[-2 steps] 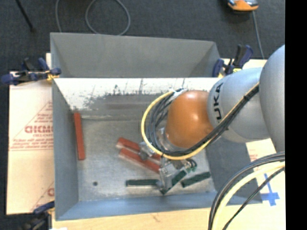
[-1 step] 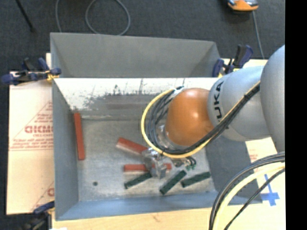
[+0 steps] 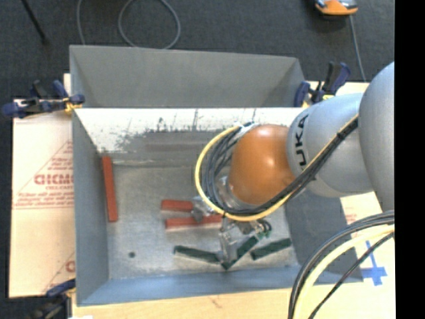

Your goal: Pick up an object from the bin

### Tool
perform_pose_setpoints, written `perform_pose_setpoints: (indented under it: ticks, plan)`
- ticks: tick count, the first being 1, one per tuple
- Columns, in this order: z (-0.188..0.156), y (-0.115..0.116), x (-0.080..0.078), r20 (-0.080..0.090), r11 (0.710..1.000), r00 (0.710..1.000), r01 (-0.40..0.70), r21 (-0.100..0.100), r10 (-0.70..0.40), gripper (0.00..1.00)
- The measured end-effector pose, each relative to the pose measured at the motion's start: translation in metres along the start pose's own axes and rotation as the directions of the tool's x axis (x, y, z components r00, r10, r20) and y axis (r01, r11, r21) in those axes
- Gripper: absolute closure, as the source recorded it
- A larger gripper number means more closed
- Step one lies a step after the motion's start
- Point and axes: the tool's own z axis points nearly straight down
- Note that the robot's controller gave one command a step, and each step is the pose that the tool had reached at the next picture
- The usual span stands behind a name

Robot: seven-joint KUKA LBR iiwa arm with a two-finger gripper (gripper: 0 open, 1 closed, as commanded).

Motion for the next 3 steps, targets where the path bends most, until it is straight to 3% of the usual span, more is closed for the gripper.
perform_pose_setpoints:
  ticks: [1,2,3]
  plan:
    - [0.005,0.057,-0.047,0.001,0.987,0.987,-0.162,0.0,0.162,0.0]
    - [-0.02,0.053,-0.079,0.003,0.977,0.977,0.212,0.003,-0.212,0.0]
    - [-0.019,0.054,-0.078,0.0,0.978,0.978,0.209,-0.001,-0.209,1.0]
